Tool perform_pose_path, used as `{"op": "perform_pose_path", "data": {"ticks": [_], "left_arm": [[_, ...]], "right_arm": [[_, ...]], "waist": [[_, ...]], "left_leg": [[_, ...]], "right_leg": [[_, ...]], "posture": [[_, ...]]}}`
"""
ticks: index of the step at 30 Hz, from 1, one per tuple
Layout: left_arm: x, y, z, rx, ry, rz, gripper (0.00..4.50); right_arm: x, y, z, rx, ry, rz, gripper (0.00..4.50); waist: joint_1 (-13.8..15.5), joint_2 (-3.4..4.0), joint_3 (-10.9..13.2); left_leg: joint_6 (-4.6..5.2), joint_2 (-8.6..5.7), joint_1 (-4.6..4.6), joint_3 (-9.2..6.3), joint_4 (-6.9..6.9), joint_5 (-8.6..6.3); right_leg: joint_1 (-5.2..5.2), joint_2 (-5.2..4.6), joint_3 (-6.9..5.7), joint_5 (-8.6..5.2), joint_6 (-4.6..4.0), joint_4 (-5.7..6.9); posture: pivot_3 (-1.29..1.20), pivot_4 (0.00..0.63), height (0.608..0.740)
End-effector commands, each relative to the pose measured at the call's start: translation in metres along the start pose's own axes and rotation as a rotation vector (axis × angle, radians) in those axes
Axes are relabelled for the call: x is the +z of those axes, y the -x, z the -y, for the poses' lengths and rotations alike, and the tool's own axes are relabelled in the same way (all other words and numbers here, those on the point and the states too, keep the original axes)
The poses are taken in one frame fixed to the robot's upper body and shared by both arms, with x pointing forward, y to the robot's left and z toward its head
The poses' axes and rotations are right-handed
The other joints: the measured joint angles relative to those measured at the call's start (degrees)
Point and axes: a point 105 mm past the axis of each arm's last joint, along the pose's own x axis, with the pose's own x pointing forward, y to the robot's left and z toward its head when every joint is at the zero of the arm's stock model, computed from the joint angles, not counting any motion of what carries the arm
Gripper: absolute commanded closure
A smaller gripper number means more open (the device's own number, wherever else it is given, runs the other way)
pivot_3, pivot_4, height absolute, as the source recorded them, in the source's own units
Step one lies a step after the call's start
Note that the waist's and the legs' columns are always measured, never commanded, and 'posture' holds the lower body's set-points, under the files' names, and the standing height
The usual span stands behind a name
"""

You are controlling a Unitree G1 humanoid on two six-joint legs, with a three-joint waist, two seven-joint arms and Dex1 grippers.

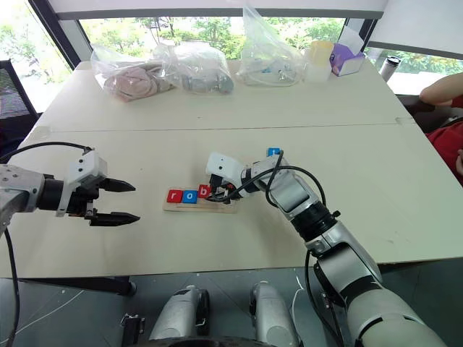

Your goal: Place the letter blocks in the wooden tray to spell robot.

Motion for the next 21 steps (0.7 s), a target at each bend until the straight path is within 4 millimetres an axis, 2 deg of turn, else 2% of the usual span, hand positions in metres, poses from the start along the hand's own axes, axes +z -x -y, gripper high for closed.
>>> {"op": "perform_pose_path", "data": {"ticks": [1,8,14,17,21], "left_arm": [[0.009,0.003,-0.003,0.020,-0.043,0.014,0.00],[0.010,0.002,-0.003,0.018,-0.045,0.022,0.00],[0.013,0.001,-0.004,0.021,-0.045,0.032,0.00],[0.013,0.001,-0.004,0.022,-0.043,0.034,0.00],[0.013,0.002,-0.004,0.027,-0.040,0.038,0.00]], "right_arm": [[0.015,0.000,-0.006,0.017,0.048,0.030,3.38],[0.009,-0.002,-0.010,0.033,0.049,0.014,3.38],[0.008,-0.001,-0.006,0.012,0.061,0.009,0.52],[0.015,0.004,-0.002,-0.008,0.068,0.033,0.52],[0.035,0.025,0.005,-0.061,0.069,0.104,0.52]], "waist": [[0.01,0.00,0.00],[0.00,0.00,0.00],[-0.01,0.00,0.00],[-0.01,0.00,0.00],[0.01,0.00,0.00]], "left_leg": [[0.00,0.00,0.00,0.00,0.00,0.00],[0.00,0.00,0.00,0.00,0.00,0.00],[0.00,-0.01,0.00,0.00,0.00,0.00],[0.00,-0.01,0.00,0.00,0.00,0.00],[0.00,0.00,0.00,0.00,0.00,0.00]], "right_leg": [[0.00,0.00,0.00,0.00,0.00,0.00],[0.00,0.00,0.00,0.00,0.00,0.00],[0.00,0.00,0.00,0.00,0.00,0.00],[0.00,0.00,0.00,0.00,0.00,0.00],[0.00,0.00,0.00,0.00,0.00,0.00]], "posture": [[0.00,0.150,0.740],[0.00,0.150,0.740],[0.00,0.150,0.740],[0.00,0.150,0.740],[0.00,0.150,0.740]]}}
